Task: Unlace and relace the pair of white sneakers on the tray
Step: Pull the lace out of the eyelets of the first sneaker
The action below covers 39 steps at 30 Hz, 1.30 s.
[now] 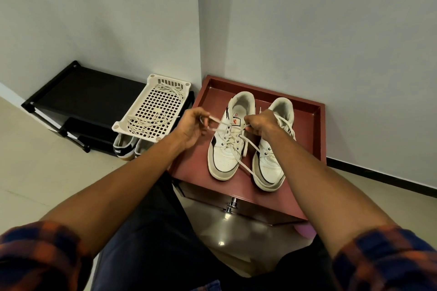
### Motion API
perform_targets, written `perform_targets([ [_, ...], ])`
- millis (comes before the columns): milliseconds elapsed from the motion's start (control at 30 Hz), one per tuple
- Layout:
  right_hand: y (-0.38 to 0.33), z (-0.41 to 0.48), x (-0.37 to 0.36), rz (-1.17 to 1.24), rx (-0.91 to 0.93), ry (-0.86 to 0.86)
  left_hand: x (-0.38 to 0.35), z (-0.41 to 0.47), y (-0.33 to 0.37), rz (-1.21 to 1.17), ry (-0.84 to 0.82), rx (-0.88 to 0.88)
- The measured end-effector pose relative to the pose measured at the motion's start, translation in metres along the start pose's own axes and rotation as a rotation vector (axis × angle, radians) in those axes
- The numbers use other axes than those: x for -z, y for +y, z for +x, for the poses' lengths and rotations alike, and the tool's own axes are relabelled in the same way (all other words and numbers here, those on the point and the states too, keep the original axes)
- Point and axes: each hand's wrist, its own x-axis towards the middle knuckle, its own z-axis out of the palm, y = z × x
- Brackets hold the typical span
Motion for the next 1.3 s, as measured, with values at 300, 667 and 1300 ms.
perform_targets([
  [300,-0.002,-0.002,0.000,0.026,-0.023,-0.017,-0.001,0.012,-0.017,0.810,0.100,-0.062],
  [667,-0.004,0.001,0.008,0.068,-0.045,-0.101,-0.053,0.029,-0.021,1.566,-0.146,-0.534],
  [1300,-0.006,0.003,0.015,0.085,-0.118,-0.187,0.029,-0.006,0.016,1.658,0.538,-0.138],
])
